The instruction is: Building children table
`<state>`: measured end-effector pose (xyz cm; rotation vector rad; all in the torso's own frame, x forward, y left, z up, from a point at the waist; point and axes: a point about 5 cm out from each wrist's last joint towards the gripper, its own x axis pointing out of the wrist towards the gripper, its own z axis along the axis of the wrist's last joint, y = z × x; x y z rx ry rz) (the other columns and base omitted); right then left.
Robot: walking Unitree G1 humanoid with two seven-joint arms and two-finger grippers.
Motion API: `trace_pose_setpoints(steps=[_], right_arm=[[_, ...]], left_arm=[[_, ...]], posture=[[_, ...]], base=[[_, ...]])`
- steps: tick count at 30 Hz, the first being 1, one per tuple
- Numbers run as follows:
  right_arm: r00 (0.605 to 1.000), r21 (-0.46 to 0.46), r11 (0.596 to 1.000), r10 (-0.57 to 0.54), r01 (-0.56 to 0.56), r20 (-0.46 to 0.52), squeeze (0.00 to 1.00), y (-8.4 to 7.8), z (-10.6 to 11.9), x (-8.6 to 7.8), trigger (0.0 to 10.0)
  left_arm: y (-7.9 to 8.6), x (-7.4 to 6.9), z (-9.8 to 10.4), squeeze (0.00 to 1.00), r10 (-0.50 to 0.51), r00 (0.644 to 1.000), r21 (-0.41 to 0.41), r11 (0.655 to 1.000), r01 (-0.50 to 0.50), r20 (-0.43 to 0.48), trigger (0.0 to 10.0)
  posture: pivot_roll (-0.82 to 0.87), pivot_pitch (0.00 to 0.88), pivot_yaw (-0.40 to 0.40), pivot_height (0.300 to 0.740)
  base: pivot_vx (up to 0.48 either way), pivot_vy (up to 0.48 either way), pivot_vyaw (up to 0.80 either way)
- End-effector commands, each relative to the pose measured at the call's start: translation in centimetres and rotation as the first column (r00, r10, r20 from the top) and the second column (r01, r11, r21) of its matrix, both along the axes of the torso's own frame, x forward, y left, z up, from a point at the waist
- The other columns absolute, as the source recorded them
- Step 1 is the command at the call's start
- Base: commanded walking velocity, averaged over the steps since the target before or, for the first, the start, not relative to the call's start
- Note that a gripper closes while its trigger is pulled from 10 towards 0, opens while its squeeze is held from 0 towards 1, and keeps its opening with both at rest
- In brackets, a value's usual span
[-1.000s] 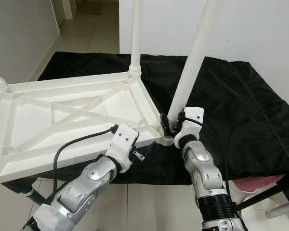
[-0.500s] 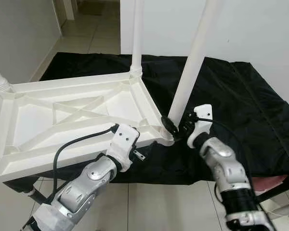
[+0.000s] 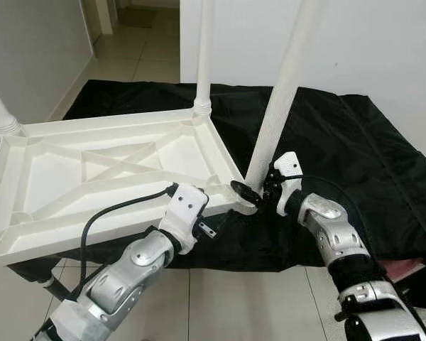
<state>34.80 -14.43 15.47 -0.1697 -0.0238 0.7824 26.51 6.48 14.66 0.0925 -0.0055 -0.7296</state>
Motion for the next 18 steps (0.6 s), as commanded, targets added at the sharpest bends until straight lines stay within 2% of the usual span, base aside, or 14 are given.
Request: trace_pose_setpoints(steps=[1, 4, 5, 10, 11, 13, 14, 16, 18], right_arm=[[0.999, -0.028, 0.999, 0.031, -0.031, -0.019, 0.0, 0.3, -0.6, -0.1, 1.1], [0.999, -0.03, 0.999, 0.032, -0.033, -0.022, 0.0, 0.2, -0.7, 0.0, 0.6], [0.999, -0.043, 0.999, 0.026, -0.027, -0.032, 0.0, 0.0, -1.0, 0.2, 0.0], [0.998, -0.046, 0.999, 0.015, -0.018, -0.056, 0.0, -0.4, -1.5, 0.3, 0.0], [0.998, -0.038, 0.999, -0.003, 0.0, -0.065, 0.0, -0.6, -1.8, 0.3, 4.8], [0.998, -0.038, 0.999, -0.003, 0.0, -0.065, 0.0, -0.6, -1.8, 0.3, 4.8], [0.997, -0.021, 1.0, -0.022, 0.021, -0.072, 0.0, -0.8, -1.9, 0.4, 10.0], [0.997, -0.021, 1.0, -0.022, 0.021, -0.072, 0.0, -0.8, -1.9, 0.4, 10.0], [0.988, 0.041, 0.99, -0.135, 0.138, -0.068, 0.0, -0.9, -2.0, 0.6, 10.0]], left_arm=[[-0.9, -0.9, 0.0, 0.0, -0.243, 0.97, 0.018, 0.97, 0.243, -0.015, 10.0], [-0.9, -1.0, 0.0, 0.0, -0.242, 0.97, 0.019, 0.97, 0.242, -0.015, 10.0], [-0.8, -0.9, 0.0, 0.0, -0.237, 0.971, 0.021, 0.971, 0.237, -0.014, 10.0], [-0.6, -0.8, 0.0, 0.0, -0.226, 0.974, 0.021, 0.974, 0.226, -0.013, 10.0], [-0.6, -0.8, 0.1, 0.0, -0.222, 0.975, 0.02, 0.975, 0.223, -0.012, 10.0], [-0.6, -0.8, 0.1, 0.0, -0.222, 0.975, 0.02, 0.975, 0.223, -0.012, 10.0], [-0.6, -0.8, 0.1, 0.0, -0.221, 0.975, 0.018, 0.975, 0.221, -0.012, 10.0], [-0.6, -0.8, 0.1, 0.0, -0.221, 0.975, 0.018, 0.975, 0.221, -0.012, 10.0], [-0.5, -0.8, 0.1, 0.0, -0.219, 0.976, 0.016, 0.976, 0.219, -0.013, 10.0]], posture=[[0.03, 0.011, -0.047, 0.74], [0.03, 0.014, -0.049, 0.74], [0.03, 0.021, -0.054, 0.74], [0.03, 0.026, -0.054, 0.74], [0.03, 0.026, -0.054, 0.74], [0.03, 0.026, -0.054, 0.74], [0.03, 0.035, -0.052, 0.74], [0.03, 0.035, -0.052, 0.74], [0.03, 0.036, -0.051, 0.74]], base=[[0.0, 0.0, 0.0], [0.0, 0.0, 0.0], [0.0, 0.0, 0.0], [0.0, 0.0, 0.0], [0.0, 0.0, 0.0], [0.0, 0.0, 0.0], [0.0, 0.0, 0.0], [0.0, 0.0, 0.0], [0.0, 0.0, 0.0]])
